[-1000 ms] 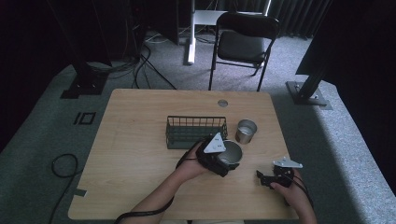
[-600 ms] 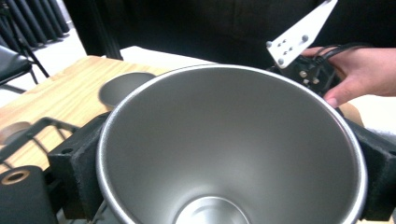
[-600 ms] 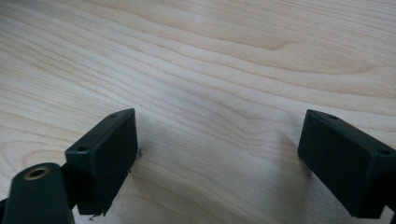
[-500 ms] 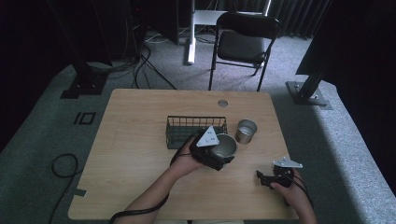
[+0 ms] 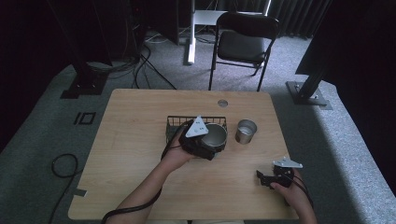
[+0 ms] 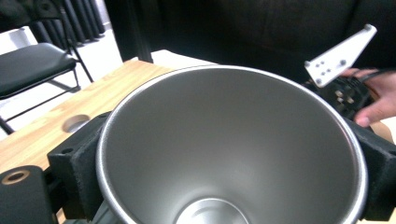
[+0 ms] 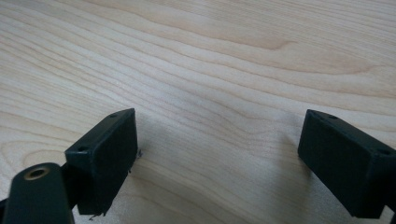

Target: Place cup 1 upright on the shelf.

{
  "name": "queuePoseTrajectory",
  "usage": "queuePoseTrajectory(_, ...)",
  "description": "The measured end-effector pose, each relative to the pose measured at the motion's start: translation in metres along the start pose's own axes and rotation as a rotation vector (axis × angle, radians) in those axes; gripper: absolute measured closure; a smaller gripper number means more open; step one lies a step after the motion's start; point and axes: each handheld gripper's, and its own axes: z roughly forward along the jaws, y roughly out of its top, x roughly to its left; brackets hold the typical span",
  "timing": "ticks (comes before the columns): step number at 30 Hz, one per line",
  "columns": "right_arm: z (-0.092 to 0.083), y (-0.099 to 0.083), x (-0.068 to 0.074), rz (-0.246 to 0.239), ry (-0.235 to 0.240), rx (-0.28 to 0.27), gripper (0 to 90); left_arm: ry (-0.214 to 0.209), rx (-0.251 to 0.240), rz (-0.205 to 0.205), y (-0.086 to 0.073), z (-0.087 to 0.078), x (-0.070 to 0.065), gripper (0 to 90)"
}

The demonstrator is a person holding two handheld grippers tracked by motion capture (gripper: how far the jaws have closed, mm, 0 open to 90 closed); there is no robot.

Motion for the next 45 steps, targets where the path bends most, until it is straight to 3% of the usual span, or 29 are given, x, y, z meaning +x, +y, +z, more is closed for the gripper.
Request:
queuePoseTrajectory(13,0.0,0.0,0.0,0.0,0.0,0.0,11.6,0.112,-0.012,-0.042,0.003,-0.02,0.024,8.0)
queuePoseTrajectory(26,0.0,0.0,0.0,-0.003,0.0,0.0,11.6,0.281,-0.06,-0.11,0.004,-0.038,0.054,8.0)
queuePoseTrajectory(36,0.0,0.0,0.0,-0.001,0.0,0.001,11.6,0.375,-0.058,-0.145,-0.002,-0.032,0.072,8.0)
queuePoseTrajectory(45,0.0,0.0,0.0,-0.001,0.0,0.001,11.6,0.409,-0.038,-0.179,-0.021,-0.018,0.085,8.0)
